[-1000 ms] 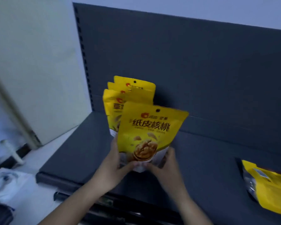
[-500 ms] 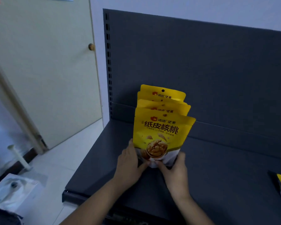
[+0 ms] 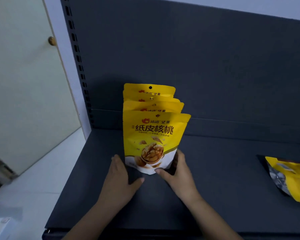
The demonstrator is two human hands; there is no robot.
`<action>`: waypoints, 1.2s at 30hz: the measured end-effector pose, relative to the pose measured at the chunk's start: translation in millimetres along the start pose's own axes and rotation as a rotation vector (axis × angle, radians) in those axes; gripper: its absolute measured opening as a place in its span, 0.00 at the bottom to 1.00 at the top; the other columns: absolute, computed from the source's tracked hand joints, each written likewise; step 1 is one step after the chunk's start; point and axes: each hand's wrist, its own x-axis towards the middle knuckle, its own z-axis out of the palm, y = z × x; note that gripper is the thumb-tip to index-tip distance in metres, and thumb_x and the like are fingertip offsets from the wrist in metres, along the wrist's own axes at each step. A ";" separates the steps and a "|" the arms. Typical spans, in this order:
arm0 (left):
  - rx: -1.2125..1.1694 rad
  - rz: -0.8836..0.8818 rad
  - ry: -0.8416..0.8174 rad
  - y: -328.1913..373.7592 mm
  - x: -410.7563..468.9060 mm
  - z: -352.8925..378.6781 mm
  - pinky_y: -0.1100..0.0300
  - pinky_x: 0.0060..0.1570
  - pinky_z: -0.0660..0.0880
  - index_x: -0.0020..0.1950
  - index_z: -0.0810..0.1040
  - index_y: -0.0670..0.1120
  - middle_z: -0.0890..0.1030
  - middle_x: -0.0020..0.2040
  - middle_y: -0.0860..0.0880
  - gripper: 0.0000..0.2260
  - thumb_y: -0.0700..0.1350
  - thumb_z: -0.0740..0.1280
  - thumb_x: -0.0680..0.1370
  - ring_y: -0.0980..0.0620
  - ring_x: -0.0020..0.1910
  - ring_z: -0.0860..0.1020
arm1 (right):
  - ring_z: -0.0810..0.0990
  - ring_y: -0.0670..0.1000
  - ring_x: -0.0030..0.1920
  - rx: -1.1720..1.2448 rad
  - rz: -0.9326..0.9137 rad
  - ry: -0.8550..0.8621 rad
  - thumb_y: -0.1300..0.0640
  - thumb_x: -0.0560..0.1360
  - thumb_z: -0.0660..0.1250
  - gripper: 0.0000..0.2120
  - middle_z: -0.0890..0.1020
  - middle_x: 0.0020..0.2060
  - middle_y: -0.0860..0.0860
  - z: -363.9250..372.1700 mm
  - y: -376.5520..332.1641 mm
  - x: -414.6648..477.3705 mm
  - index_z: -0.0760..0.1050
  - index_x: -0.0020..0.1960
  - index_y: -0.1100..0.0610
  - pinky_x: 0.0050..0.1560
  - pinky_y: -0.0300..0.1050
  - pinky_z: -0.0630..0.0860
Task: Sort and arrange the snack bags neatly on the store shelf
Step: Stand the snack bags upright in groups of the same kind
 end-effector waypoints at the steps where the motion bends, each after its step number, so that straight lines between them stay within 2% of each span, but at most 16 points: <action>1: 0.165 -0.016 -0.064 1.8 -8.4 -6.1 0.57 0.73 0.55 0.76 0.43 0.36 0.50 0.77 0.39 0.43 0.59 0.63 0.76 0.45 0.76 0.51 | 0.74 0.36 0.58 -0.029 0.011 -0.019 0.61 0.67 0.76 0.30 0.75 0.57 0.39 -8.1 2.3 -1.7 0.64 0.60 0.40 0.57 0.31 0.72; 2: 0.322 -0.010 -0.103 5.7 -18.0 -12.6 0.59 0.71 0.56 0.76 0.44 0.37 0.52 0.77 0.39 0.41 0.61 0.60 0.77 0.46 0.76 0.53 | 0.74 0.38 0.59 -0.067 0.023 -0.032 0.60 0.68 0.76 0.29 0.75 0.58 0.41 -18.0 4.6 -3.9 0.66 0.61 0.42 0.59 0.34 0.72; 3: 0.427 0.017 -0.116 12.5 -27.6 -18.5 0.60 0.69 0.60 0.75 0.48 0.38 0.58 0.75 0.41 0.38 0.62 0.58 0.78 0.47 0.75 0.58 | 0.74 0.41 0.61 -0.115 0.035 -0.029 0.58 0.68 0.76 0.29 0.75 0.59 0.43 -30.4 6.9 -6.0 0.67 0.64 0.48 0.60 0.36 0.71; 5: 0.494 0.133 -0.115 36.5 -42.0 -22.1 0.62 0.61 0.67 0.71 0.58 0.46 0.69 0.68 0.50 0.30 0.63 0.57 0.77 0.52 0.68 0.68 | 0.74 0.44 0.61 -0.206 0.038 0.008 0.58 0.68 0.76 0.30 0.75 0.59 0.46 -62.1 11.3 -9.4 0.69 0.66 0.55 0.60 0.36 0.69; 6: 0.493 0.214 -0.127 54.3 -47.3 -20.8 0.62 0.59 0.69 0.69 0.60 0.50 0.71 0.66 0.54 0.26 0.64 0.57 0.77 0.54 0.66 0.70 | 0.73 0.44 0.61 -0.251 0.033 0.022 0.57 0.68 0.76 0.29 0.75 0.59 0.46 -80.4 13.7 -12.0 0.69 0.65 0.56 0.59 0.34 0.68; 8: 0.436 0.356 -0.172 95.1 -49.8 -8.1 0.61 0.59 0.69 0.67 0.63 0.54 0.72 0.65 0.57 0.23 0.63 0.58 0.77 0.56 0.65 0.70 | 0.73 0.45 0.61 -0.350 0.031 0.048 0.57 0.68 0.76 0.28 0.75 0.58 0.46 -120.1 19.1 -19.6 0.71 0.64 0.56 0.58 0.31 0.65; 12: 0.379 0.526 -0.251 175.5 -38.5 47.1 0.55 0.62 0.69 0.68 0.67 0.48 0.73 0.66 0.50 0.24 0.61 0.59 0.77 0.51 0.64 0.71 | 0.74 0.49 0.61 -0.534 0.048 0.131 0.59 0.67 0.76 0.26 0.77 0.58 0.51 -210.5 35.2 -38.4 0.73 0.62 0.59 0.57 0.31 0.63; 16: 0.370 0.593 -0.290 247.8 -30.8 107.2 0.53 0.62 0.69 0.68 0.68 0.45 0.72 0.67 0.47 0.25 0.61 0.60 0.78 0.49 0.65 0.70 | 0.75 0.53 0.61 -0.628 0.088 0.215 0.61 0.67 0.76 0.24 0.78 0.59 0.54 -302.5 59.0 -60.6 0.74 0.61 0.61 0.52 0.30 0.62; 20: 0.374 0.640 -0.283 315.4 -3.2 157.6 0.53 0.62 0.68 0.68 0.68 0.45 0.71 0.66 0.46 0.26 0.61 0.61 0.77 0.47 0.66 0.68 | 0.73 0.53 0.62 -0.658 0.178 0.269 0.57 0.67 0.76 0.26 0.76 0.60 0.52 -368.9 96.6 -85.2 0.73 0.63 0.58 0.51 0.35 0.64; 23: 0.388 0.697 -0.257 355.6 26.4 191.1 0.53 0.58 0.68 0.66 0.69 0.45 0.73 0.62 0.47 0.26 0.61 0.63 0.76 0.47 0.63 0.70 | 0.69 0.52 0.67 -0.674 0.213 0.193 0.53 0.68 0.76 0.31 0.71 0.65 0.51 -397.5 126.4 -94.2 0.68 0.68 0.56 0.60 0.39 0.65; 25: 0.446 0.714 -0.270 376.9 42.1 211.8 0.53 0.58 0.68 0.66 0.69 0.45 0.73 0.62 0.47 0.27 0.62 0.63 0.75 0.46 0.62 0.70 | 0.66 0.52 0.69 -0.711 0.221 0.161 0.50 0.69 0.74 0.33 0.69 0.67 0.50 -409.4 143.8 -94.3 0.66 0.69 0.55 0.66 0.42 0.64; 29: 0.520 0.668 -0.405 401.8 63.9 244.0 0.52 0.63 0.62 0.70 0.65 0.47 0.71 0.65 0.47 0.36 0.68 0.64 0.70 0.46 0.66 0.68 | 0.68 0.54 0.68 -0.781 0.130 0.152 0.50 0.68 0.74 0.32 0.70 0.67 0.51 -416.8 172.2 -84.0 0.68 0.68 0.55 0.67 0.47 0.66; 33: 0.423 0.526 -0.459 407.1 71.4 256.7 0.52 0.64 0.62 0.72 0.61 0.46 0.67 0.67 0.47 0.43 0.69 0.69 0.66 0.46 0.67 0.65 | 0.77 0.60 0.61 -0.811 -0.050 0.176 0.61 0.62 0.73 0.29 0.78 0.60 0.56 -410.2 183.1 -66.7 0.74 0.63 0.58 0.60 0.54 0.75; 36: 0.341 0.432 -0.421 400.6 67.3 251.1 0.54 0.64 0.62 0.74 0.58 0.46 0.64 0.68 0.46 0.46 0.67 0.72 0.64 0.45 0.70 0.62 | 0.80 0.57 0.57 -0.842 -0.179 0.209 0.65 0.60 0.73 0.27 0.81 0.56 0.53 -405.6 176.5 -57.6 0.78 0.58 0.56 0.53 0.52 0.79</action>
